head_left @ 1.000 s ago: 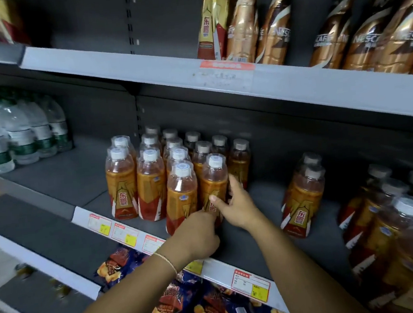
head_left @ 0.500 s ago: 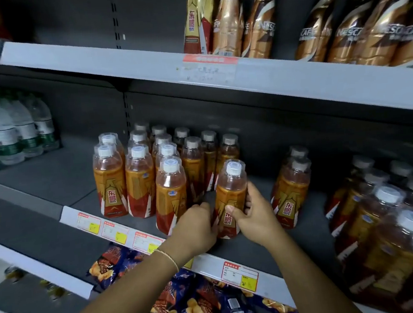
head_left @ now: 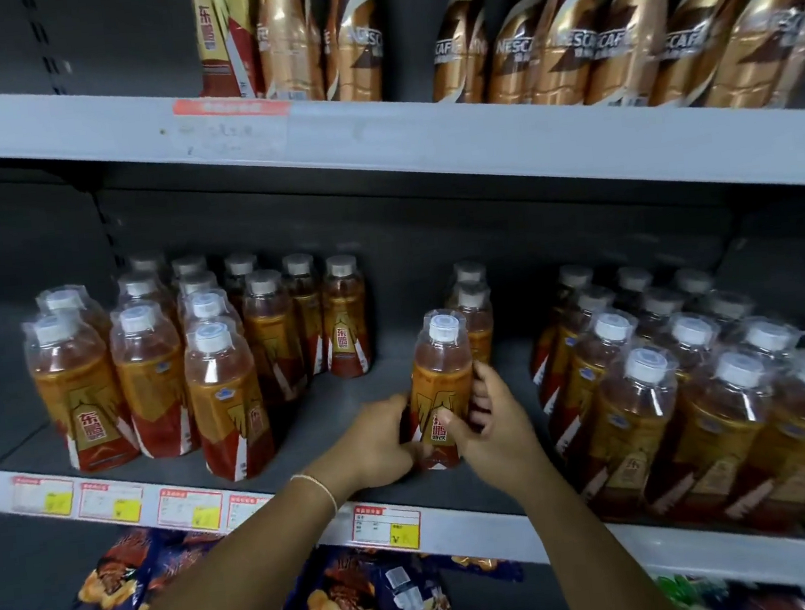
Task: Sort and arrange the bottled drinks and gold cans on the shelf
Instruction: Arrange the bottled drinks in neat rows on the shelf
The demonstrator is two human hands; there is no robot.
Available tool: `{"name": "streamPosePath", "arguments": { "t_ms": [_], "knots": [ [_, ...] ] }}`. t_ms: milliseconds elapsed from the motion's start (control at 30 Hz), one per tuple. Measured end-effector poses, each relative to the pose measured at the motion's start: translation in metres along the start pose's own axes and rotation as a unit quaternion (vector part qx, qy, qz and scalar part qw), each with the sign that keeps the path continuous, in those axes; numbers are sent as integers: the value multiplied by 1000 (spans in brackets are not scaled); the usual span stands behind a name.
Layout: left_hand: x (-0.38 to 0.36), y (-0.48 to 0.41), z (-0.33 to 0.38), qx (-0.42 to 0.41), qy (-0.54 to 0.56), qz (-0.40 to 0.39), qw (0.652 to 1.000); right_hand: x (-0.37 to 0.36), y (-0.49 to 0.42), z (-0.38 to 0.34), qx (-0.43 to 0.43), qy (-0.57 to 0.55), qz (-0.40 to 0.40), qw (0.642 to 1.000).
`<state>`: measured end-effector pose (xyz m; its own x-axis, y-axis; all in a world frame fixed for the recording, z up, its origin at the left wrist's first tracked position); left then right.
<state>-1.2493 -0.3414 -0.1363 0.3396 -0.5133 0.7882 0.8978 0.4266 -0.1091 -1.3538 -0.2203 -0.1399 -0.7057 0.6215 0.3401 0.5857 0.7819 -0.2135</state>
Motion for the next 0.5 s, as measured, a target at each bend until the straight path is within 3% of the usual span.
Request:
{"name": "streamPosePath", "arguments": {
  "t_ms": [333,500],
  "knots": [
    [-27,-17,8,-26,80,-6,996,18,10,31,-36,-20,30,999],
    [-31,-18,7,-44,60,28,997,16,7,41,-29,-25,44,998]
  ]
}}
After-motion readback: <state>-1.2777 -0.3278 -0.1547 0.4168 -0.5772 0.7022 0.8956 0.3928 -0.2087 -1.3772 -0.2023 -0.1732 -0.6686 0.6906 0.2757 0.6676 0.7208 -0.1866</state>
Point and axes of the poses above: each hand's wrist, its own y-axis away from the middle knuckle, its own x-axis out of the back of the hand, z = x × y, the point moved 5 cm from there along -y, towards the middle knuckle, and after that the axes turned 4 degrees about -z, right-handed, at the moved point
